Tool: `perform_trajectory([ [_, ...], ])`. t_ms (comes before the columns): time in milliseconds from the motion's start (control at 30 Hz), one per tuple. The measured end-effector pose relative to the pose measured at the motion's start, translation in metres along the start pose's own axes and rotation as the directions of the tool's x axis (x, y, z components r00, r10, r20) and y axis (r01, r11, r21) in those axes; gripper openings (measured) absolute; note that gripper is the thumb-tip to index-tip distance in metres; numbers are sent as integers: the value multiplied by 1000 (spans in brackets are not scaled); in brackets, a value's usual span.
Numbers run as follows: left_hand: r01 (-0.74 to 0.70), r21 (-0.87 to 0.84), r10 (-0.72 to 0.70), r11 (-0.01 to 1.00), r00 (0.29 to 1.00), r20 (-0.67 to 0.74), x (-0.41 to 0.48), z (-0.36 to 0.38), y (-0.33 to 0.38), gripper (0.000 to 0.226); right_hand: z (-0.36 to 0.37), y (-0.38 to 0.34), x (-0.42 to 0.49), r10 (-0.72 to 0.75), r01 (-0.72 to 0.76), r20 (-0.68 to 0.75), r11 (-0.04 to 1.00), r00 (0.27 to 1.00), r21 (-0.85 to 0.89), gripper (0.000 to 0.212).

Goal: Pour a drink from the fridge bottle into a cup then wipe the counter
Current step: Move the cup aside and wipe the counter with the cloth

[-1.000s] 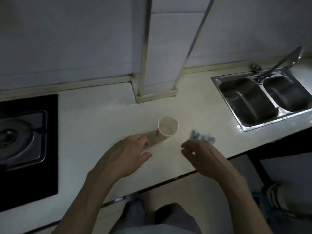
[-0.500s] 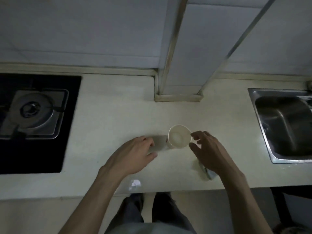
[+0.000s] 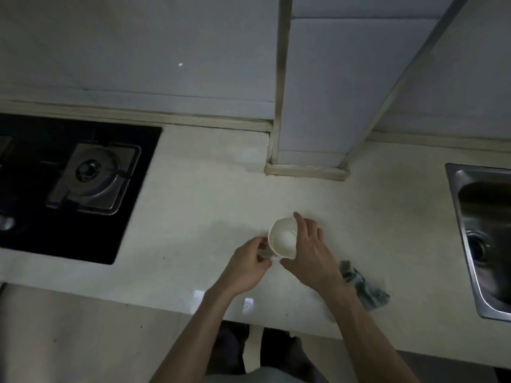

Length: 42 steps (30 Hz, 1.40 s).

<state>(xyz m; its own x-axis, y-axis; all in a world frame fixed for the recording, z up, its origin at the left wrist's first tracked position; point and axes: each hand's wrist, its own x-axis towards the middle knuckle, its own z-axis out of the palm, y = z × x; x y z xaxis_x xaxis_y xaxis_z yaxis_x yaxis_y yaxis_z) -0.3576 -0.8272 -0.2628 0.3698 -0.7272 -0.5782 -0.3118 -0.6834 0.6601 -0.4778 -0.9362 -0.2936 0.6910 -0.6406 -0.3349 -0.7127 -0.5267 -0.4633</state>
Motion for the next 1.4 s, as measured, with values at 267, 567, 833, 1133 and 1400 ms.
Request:
perform_trajectory([
  [267,74,-344,-82,936,997,-8,2,7,-14,49,6,-11,3,15,-15,-61,1000,998,3,95],
  [567,70,-536,-86,841,996,-4,17,-19,-42,40,8,-52,15,37,-38,-47,999,998,-19,92],
  [833,61,-782,-135,620,990,-30,43,-72,-47,32,-5,-91,71,-58,57,-53,998,997,-21,96],
  [1133,-63,-924,-108,378,988,-111,102,-153,-23,25,-41,-134,170,-201,199,-157,980,967,-28,96],
  [1400,-91,-990,-130,105,986,-104,172,-182,-16,18,-32,-125,261,-160,160,-248,987,955,-20,89],
])
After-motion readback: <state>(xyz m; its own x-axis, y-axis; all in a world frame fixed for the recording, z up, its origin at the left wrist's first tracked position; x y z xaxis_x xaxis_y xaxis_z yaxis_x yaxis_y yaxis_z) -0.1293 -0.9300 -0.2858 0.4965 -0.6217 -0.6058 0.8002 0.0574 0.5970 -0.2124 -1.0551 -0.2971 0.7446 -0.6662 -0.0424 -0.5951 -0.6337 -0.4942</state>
